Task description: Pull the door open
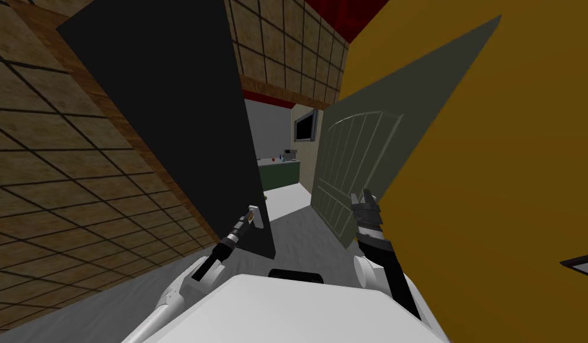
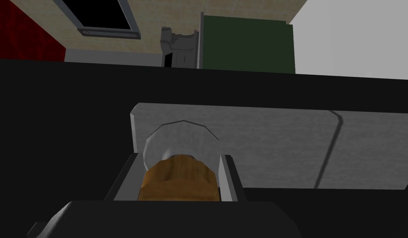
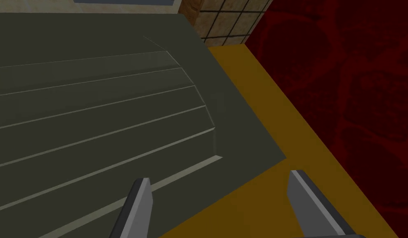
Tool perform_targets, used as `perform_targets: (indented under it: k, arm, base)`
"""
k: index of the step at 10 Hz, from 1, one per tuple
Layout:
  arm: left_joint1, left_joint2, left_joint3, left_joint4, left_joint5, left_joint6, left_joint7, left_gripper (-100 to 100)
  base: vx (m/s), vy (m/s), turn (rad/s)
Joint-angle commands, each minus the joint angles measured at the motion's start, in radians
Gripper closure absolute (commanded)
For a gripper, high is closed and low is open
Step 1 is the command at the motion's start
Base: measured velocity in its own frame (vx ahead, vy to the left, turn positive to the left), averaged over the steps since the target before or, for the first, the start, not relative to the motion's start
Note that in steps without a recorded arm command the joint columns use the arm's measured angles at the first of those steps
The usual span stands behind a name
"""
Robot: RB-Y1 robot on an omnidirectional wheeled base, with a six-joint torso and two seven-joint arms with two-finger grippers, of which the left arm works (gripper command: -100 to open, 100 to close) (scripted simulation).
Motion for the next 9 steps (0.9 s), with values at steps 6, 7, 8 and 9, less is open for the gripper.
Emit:
perform_targets:
  k: [6,7,8,9]
  arm:
    - [0.063,0.089,-0.036,-0.007,-0.006,-0.118,0.054,100]
    - [0.071,0.101,-0.041,-0.008,-0.007,-0.134,0.061,100]
    - [0.078,0.110,-0.045,-0.008,-0.007,-0.146,0.067,100]
    - [0.083,0.117,-0.048,-0.009,-0.008,-0.156,0.071,100]
  base:
    - [-0.197,0.099,-0.127]
    - [-0.221,0.109,-0.098]
    - [-0.180,0.094,-0.082]
    - [-0.151,0.104,-0.051]
